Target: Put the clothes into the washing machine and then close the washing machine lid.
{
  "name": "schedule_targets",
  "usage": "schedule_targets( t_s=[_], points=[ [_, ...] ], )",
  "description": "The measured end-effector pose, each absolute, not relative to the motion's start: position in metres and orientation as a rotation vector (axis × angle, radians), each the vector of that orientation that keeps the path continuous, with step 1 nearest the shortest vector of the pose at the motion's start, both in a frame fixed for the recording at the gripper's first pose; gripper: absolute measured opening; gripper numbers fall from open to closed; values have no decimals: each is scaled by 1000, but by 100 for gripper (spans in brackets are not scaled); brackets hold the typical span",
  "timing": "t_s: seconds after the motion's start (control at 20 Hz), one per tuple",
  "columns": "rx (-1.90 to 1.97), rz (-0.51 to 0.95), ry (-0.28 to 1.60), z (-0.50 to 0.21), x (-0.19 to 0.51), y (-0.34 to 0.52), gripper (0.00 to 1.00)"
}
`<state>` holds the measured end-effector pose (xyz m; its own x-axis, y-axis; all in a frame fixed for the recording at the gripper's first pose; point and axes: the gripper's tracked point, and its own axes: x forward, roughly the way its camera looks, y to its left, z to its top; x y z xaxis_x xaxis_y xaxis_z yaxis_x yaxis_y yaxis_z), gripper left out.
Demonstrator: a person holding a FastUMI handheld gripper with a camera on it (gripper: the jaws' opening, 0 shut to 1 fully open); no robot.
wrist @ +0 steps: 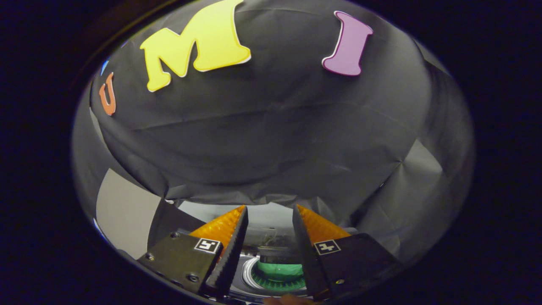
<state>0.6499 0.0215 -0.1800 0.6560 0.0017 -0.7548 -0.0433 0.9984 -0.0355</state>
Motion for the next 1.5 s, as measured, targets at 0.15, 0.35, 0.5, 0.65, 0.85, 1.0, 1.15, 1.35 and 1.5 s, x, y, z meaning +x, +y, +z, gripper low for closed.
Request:
schedule_targets(
  t_s=[0.15,0.35,0.5,0.65,0.85,1.0,1.15,1.35,1.5],
  points=[
    [-42,-2,869,-187,646,14,67],
    [-11,-31,873,-194,635,6,67],
    [-26,-37,852,-192,628,5,67],
    [-33,-70,828,-190,618,6,67],
    [-50,-90,812,-191,595,6,67],
    [-50,-98,823,-193,573,3,67],
    [-52,-126,841,-196,552,3,67],
    [-56,-164,865,-205,527,2,67],
    [-50,-198,897,-213,504,2,67]
  ],
)
